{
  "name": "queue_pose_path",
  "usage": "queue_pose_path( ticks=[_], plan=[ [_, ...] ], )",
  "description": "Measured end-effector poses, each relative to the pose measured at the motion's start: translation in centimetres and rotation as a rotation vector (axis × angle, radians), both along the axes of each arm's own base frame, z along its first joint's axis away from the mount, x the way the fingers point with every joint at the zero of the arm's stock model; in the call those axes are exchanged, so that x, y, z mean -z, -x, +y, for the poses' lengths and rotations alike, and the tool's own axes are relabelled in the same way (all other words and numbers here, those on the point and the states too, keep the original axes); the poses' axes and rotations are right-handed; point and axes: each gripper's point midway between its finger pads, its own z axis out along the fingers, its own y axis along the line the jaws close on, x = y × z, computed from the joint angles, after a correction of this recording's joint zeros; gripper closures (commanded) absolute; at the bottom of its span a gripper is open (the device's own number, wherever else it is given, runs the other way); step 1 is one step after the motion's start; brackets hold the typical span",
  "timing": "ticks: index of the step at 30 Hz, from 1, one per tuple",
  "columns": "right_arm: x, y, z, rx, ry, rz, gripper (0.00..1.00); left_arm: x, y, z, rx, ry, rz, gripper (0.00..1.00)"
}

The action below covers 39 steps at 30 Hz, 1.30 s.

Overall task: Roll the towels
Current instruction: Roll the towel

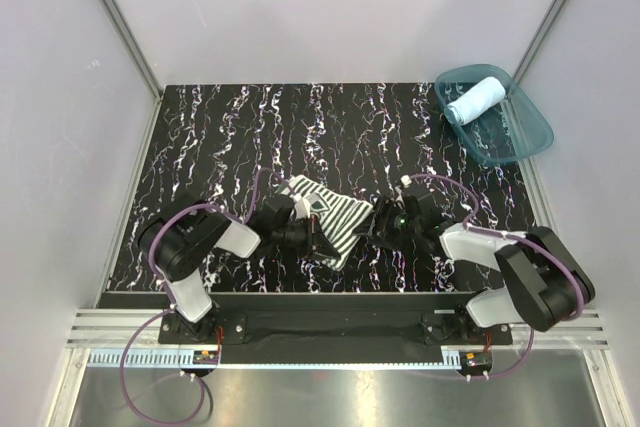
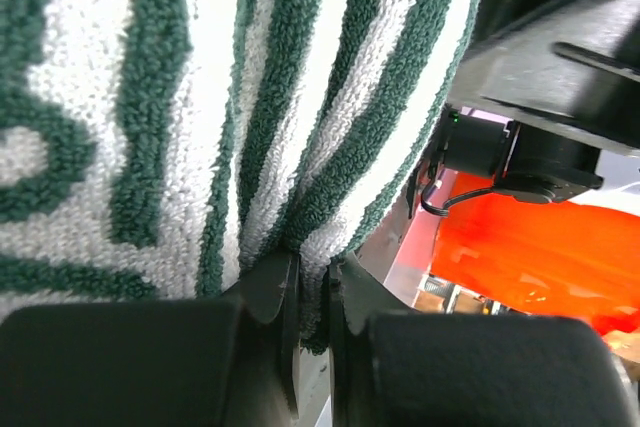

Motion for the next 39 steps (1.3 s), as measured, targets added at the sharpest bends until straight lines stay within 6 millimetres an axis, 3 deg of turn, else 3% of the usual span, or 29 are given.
queue_pose_path(
  ticks=[5,9,12,13,14,17,20,21,27,34,39],
  plan=[
    [0.7,-0.6,1.0,-0.01,-0.017,-0.008,0.35,-0.1,0.0,0.2,-0.014,0.026,0.021,1.0],
    [0.9,-1.0,1.6,-0.014,-0.029,-0.02,0.44,-0.1,0.0,0.2,-0.025,0.052,0.04,1.0],
    [1.0,-1.2,2.0,-0.019,-0.039,-0.026,0.62,-0.1,-0.1,0.1,-0.03,0.071,0.051,1.0],
    [0.9,-1.3,2.2,-0.022,-0.045,-0.029,0.73,-0.1,-0.1,0.1,-0.03,0.076,0.051,1.0],
    [0.8,-1.3,2.4,-0.027,-0.047,-0.035,0.76,-0.2,-0.1,0.1,-0.031,0.08,0.053,0.99],
    [0.5,-1.6,2.9,-0.031,-0.055,-0.04,0.88,-0.1,0.0,0.1,-0.03,0.073,0.05,0.81],
    [0.5,-1.7,3.1,-0.037,-0.038,-0.022,0.93,-0.1,-0.1,0.4,-0.018,0.041,0.021,0.61],
    [0.5,-1.8,3.1,-0.039,-0.027,-0.012,0.93,-0.3,-0.2,0.5,-0.013,0.026,0.004,0.52],
    [-0.6,-3.0,3.1,-0.043,0.064,0.016,0.97,-1.5,-1.4,1.3,-0.007,-0.112,-0.116,0.32],
    [-1.7,-3.3,2.4,-0.057,0.174,0.052,0.96,-2.4,-1.9,2.2,0.007,-0.358,-0.286,0.2],
    [-1.5,-2.8,1.9,-0.08,0.235,0.098,0.96,-3.7,-1.7,2.1,0.032,-0.538,-0.454,0.18]
  ],
)
